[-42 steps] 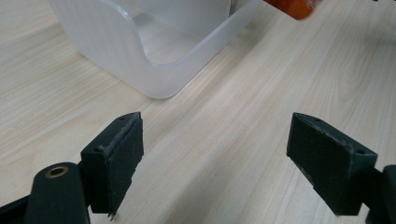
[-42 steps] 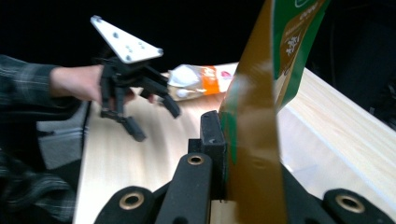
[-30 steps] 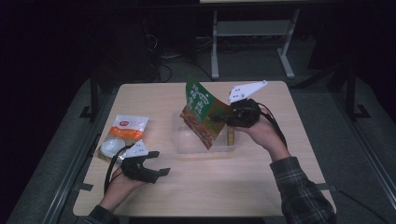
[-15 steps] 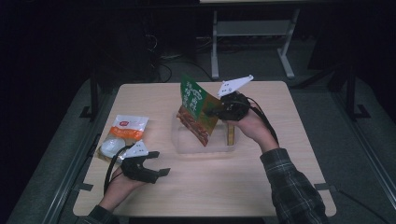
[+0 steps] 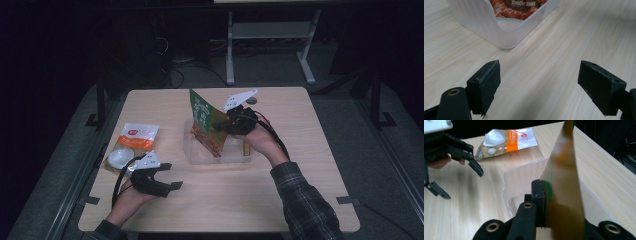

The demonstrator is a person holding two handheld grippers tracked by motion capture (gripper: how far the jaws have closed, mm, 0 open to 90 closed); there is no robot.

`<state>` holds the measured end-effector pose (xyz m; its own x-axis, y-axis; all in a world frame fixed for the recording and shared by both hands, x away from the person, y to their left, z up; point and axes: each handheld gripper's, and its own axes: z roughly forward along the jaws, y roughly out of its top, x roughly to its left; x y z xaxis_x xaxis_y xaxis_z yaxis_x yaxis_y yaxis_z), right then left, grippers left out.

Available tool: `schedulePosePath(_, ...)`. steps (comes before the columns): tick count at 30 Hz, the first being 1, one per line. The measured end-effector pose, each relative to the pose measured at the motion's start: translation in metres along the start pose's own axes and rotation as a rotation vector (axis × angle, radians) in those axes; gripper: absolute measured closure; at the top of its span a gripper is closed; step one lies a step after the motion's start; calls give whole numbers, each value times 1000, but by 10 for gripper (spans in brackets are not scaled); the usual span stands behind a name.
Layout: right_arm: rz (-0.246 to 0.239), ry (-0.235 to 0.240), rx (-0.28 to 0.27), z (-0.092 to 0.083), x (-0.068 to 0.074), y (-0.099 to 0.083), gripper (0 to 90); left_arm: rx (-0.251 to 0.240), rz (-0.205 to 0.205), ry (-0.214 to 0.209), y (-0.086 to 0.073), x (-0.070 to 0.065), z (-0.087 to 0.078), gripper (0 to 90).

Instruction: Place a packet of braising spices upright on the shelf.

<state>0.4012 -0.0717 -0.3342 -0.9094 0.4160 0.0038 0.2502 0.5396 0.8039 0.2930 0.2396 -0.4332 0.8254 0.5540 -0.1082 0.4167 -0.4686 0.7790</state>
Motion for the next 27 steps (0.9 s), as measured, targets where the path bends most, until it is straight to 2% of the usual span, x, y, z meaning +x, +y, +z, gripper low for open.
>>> schedulePosePath(1,-12,-7,-5,1,0,0,887,0,0,0,0,0,0,179)
schedulePosePath(4,2,-12,-15,1,1,-1,825,0,-1,0,-1,0,1,179)
schedulePosePath(7,19,-30,-8,0,4,-1,637,7,-13,-1,-1,0,1,179)
schedulePosePath(9,14,-51,-9,-1,7,-2,514,13,-5,2,-1,1,2,179)
schedulePosePath(12,55,-64,-33,-7,12,-8,415,18,-7,7,-2,2,2,178)
schedulePosePath(17,108,-56,-78,-18,17,-27,333,17,-24,16,-3,4,1,178)
schedulePosePath(21,117,-65,-87,-25,26,-43,296,36,-24,27,-4,6,0,178)
schedulePosePath(27,119,-62,-79,-33,41,-64,285,27,-41,44,-6,7,-1,178)
